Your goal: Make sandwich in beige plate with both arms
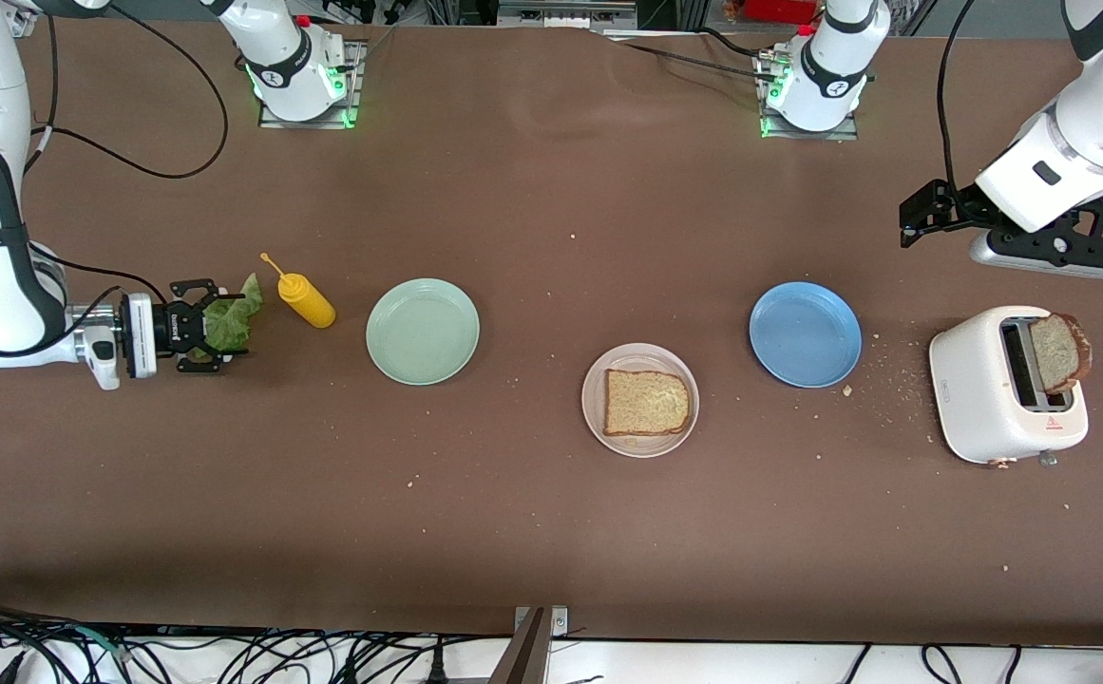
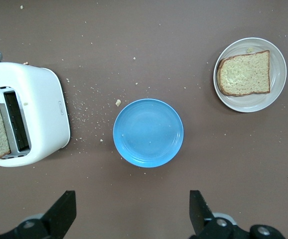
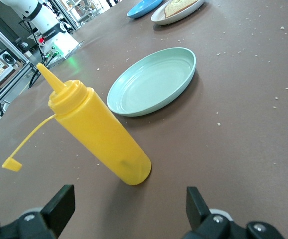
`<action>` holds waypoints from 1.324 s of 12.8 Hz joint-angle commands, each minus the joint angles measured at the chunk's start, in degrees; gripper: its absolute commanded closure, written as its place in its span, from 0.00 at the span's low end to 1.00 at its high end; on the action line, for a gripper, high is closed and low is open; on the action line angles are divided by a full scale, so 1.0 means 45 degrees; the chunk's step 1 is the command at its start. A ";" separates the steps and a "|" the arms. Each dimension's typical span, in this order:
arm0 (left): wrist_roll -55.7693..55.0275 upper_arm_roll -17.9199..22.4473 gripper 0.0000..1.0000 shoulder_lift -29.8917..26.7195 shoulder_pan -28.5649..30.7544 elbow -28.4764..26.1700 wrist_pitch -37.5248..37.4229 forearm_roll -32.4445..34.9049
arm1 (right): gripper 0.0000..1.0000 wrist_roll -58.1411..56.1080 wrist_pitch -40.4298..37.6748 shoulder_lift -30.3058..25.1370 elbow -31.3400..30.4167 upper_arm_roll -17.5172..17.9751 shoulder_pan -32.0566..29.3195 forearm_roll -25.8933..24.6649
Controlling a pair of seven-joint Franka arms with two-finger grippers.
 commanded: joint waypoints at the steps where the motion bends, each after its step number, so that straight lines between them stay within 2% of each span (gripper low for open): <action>1: -0.0004 -0.0008 0.00 0.0099 -0.0012 0.0310 -0.0287 0.0254 | 0.01 -0.0738 -0.0108 0.0013 -0.0474 0.0153 -0.0004 0.0564; 10: -0.0004 -0.0008 0.00 0.0099 -0.0012 0.0310 -0.0287 0.0254 | 0.01 -0.2436 0.0185 0.0033 -0.2096 0.0466 0.0464 0.2575; 17: -0.0004 -0.0008 0.00 0.0079 -0.0012 0.0329 -0.0287 0.0254 | 0.01 -0.2966 0.0360 0.0462 -0.2292 0.0466 0.0836 0.3222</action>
